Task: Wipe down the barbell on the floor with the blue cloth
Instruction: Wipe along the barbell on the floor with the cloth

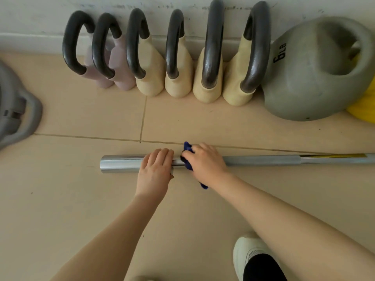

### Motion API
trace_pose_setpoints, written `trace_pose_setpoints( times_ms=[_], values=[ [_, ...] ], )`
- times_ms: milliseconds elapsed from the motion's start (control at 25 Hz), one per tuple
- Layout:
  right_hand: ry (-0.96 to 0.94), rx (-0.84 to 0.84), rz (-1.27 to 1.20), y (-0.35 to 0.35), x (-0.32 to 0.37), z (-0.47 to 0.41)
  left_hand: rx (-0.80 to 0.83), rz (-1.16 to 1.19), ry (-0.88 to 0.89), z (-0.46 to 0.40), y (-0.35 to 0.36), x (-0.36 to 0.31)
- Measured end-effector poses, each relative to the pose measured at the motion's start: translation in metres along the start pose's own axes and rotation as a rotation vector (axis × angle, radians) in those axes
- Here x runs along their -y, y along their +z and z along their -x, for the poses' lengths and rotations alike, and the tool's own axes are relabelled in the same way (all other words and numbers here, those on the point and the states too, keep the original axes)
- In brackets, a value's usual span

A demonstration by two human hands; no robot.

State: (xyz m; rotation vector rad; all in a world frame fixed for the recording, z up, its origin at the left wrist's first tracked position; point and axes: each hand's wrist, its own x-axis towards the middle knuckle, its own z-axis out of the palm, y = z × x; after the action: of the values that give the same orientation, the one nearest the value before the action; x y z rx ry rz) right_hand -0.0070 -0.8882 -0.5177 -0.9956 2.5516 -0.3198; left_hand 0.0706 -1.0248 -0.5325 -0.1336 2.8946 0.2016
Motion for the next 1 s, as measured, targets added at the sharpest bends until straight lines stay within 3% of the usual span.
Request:
trace_pose_setpoints(
  times_ms=[80, 200, 320, 400, 560, 680, 840, 920, 1000],
  values=[
    [0.176, -0.047, 0.058, -0.003, -0.028, 0.008, 0.0, -0.007, -0.003, 0.0, -0.001, 0.0],
    [0.394, 0.015, 0.045, -0.001, -0.022, -0.001, 0.044, 0.043, -0.039, -0.003, -0.002, -0.001],
    [0.215, 0.005, 0.0, 0.011, 0.013, -0.006, 0.122, 0.196, -0.164, -0.013, -0.008, 0.001],
    [0.117, -0.002, 0.013, 0.008, -0.005, 0.002, 0.169, 0.219, -0.188, -0.021, -0.011, 0.004],
    [0.477, -0.089, 0.134, -0.01, -0.071, 0.02, 0.302, 0.243, -0.253, -0.037, -0.019, 0.003],
    [0.43, -0.132, 0.146, 0.002, -0.04, 0.007, 0.325, 0.269, -0.265, -0.046, -0.023, 0.0],
    [0.069, -0.23, 0.168, 0.027, -0.005, -0.005, 0.086, 0.244, -0.248, -0.041, -0.02, -0.005],
    [0.102, -0.256, 0.318, 0.02, -0.035, -0.001, -0.106, 0.2, -0.151, -0.031, -0.013, -0.004],
    [0.258, -0.342, 0.385, 0.014, -0.052, -0.002, -0.195, 0.09, -0.03, -0.022, -0.002, 0.0]
  ],
)
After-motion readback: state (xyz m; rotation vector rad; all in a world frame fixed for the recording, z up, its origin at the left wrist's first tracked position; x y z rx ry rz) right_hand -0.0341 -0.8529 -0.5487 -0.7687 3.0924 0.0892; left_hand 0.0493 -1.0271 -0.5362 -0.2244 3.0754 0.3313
